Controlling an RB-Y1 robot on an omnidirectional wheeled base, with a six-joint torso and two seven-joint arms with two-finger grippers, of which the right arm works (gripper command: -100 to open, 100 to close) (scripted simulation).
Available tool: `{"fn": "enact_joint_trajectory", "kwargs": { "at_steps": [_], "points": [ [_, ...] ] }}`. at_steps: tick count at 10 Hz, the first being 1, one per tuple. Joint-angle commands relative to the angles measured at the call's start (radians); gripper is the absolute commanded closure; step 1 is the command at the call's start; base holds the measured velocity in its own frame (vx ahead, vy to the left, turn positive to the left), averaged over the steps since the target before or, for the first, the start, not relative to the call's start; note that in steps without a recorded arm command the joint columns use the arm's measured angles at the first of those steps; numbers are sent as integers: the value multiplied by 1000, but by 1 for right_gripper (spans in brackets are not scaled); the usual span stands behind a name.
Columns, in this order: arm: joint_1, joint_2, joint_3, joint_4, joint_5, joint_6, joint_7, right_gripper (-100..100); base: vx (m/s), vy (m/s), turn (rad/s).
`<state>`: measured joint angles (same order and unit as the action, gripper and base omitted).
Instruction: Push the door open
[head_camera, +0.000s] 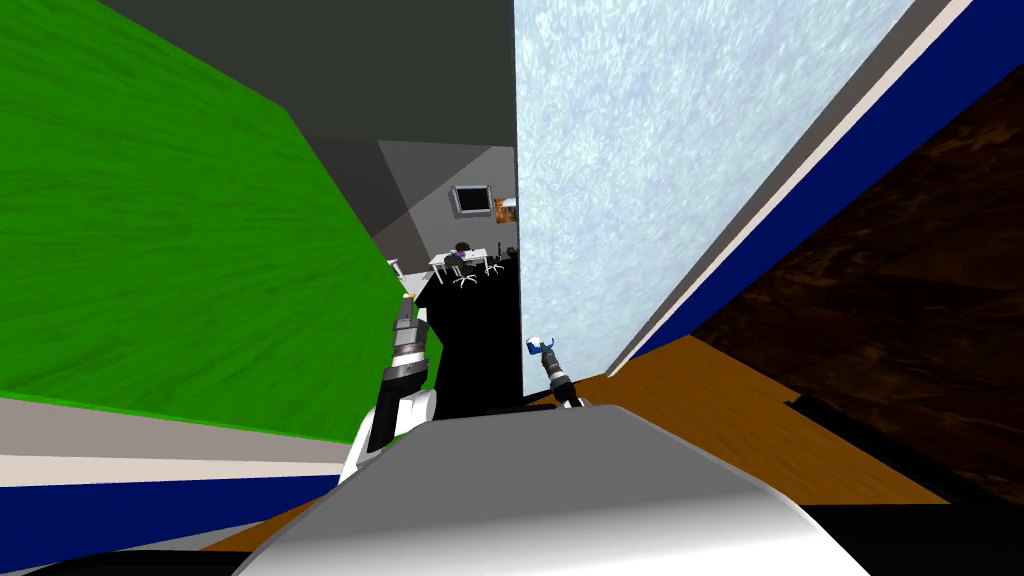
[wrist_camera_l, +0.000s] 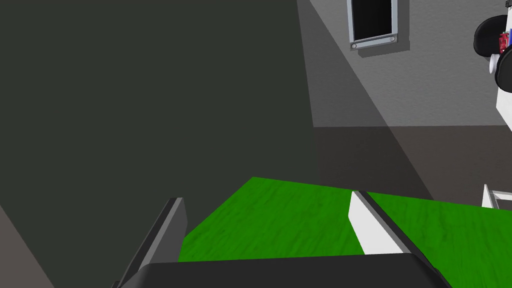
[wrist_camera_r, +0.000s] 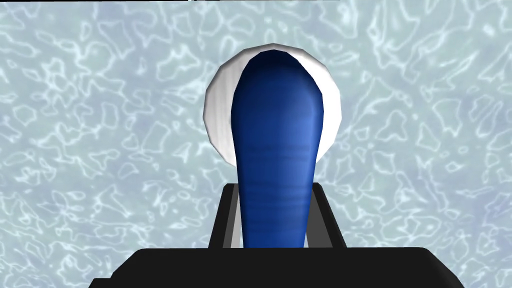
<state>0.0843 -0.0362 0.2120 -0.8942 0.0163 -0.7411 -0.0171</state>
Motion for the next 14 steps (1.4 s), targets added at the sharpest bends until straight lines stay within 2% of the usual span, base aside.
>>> {"fn": "enact_joint_trajectory", "kwargs": {
  "at_steps": [1,4,6,7,11,14],
  "points": [
    [-5,-11,-24,-13,-9,1,6,100,211,82,-48],
    [-14,-19,-66,-4,-26,1,18,100,185,97,-65],
    [-14,-19,-66,-4,-26,1,18,100,87,48,-22],
    [-20,-21,-89,1,-36,1,25,100,100,80,-62],
    [-31,-21,-140,12,-56,1,40,100,157,105,-86],
    [-42,-14,-190,22,-77,1,54,100,167,134,-95]
  ]
}}
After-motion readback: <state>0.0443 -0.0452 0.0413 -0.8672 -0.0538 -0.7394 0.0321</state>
